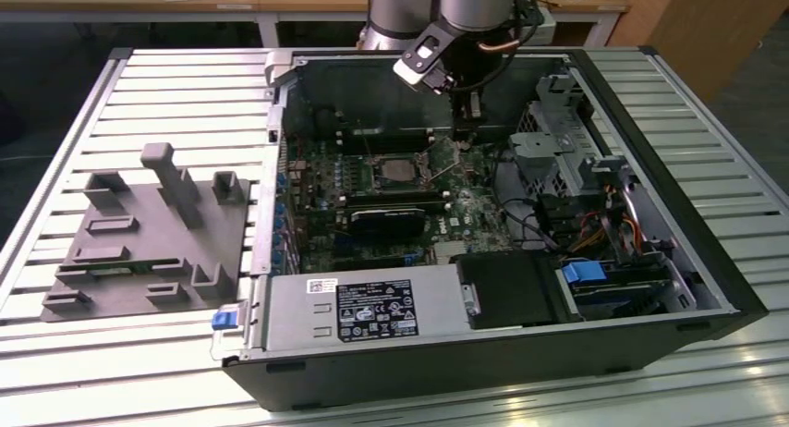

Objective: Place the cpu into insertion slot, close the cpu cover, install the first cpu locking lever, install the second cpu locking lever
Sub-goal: 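Close the cpu cover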

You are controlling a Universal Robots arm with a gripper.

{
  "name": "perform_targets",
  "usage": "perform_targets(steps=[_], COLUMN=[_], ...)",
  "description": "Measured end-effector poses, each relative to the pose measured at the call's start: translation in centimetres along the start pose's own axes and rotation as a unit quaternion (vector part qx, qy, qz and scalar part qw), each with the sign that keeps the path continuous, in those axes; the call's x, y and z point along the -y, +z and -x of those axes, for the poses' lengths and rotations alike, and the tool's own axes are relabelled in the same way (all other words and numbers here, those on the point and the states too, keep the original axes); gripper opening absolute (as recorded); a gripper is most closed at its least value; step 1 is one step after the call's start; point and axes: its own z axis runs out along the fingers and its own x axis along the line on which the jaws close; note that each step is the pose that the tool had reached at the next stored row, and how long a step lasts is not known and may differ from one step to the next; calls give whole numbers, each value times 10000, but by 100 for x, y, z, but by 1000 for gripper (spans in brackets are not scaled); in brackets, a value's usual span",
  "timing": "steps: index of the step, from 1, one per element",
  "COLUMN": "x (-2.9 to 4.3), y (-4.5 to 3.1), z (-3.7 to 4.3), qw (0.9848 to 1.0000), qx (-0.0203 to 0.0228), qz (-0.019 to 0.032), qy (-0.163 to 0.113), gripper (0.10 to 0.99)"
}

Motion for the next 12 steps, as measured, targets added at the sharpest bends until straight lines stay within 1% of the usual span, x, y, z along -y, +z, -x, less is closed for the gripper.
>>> perform_targets(steps=[12], x=[-1], y=[-1], z=[0], qw=[10000], qx=[0], qz=[0], qy=[0], gripper=[102])
